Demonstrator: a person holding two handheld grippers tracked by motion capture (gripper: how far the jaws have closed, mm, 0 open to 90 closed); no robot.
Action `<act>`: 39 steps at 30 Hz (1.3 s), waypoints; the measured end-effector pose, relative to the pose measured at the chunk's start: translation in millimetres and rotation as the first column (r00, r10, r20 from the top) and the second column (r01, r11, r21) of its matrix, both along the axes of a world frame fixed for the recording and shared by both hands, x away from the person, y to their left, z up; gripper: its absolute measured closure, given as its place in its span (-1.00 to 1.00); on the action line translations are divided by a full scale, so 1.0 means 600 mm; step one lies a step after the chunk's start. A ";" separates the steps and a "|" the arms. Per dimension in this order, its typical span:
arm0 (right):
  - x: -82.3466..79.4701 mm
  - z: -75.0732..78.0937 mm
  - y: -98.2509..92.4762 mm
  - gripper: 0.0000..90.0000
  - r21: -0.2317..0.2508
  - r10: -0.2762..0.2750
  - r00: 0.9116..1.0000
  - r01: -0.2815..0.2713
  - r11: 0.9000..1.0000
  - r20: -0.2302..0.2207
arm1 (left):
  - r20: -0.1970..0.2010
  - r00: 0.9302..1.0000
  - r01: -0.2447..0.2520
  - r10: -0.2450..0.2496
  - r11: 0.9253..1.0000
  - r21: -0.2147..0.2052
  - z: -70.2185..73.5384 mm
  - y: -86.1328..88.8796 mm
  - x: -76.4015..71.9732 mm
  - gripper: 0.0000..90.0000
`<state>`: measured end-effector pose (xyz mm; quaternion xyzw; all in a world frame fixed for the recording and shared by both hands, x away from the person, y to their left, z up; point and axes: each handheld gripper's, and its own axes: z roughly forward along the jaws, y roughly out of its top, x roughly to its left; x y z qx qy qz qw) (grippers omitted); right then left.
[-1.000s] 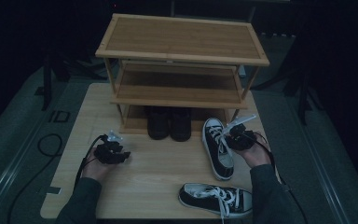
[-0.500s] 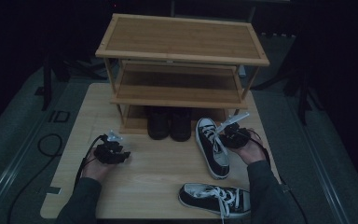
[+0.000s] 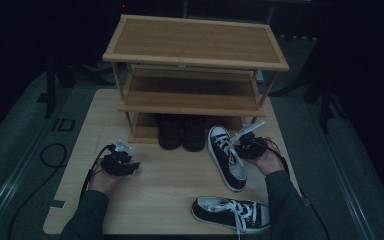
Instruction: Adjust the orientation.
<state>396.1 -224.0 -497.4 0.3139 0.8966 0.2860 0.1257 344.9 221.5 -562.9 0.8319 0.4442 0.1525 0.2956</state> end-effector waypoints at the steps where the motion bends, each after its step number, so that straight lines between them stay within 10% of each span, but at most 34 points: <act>1: -0.001 0.000 0.001 0.80 -0.006 -0.001 1.000 0.001 1.000 0.000 | 0.001 1.000 0.000 0.000 1.000 0.000 0.000 0.000 0.000 0.23; 13: -0.034 0.025 -0.015 0.33 -0.030 -0.043 0.999 0.043 0.999 0.026 | 0.002 1.000 0.000 0.000 1.000 0.002 0.000 0.000 0.000 0.22; 39: -0.130 0.037 -0.057 0.26 -0.002 -0.118 0.992 0.118 0.993 0.041 | 0.001 1.000 -0.001 0.001 1.000 0.004 0.000 -0.001 0.000 0.22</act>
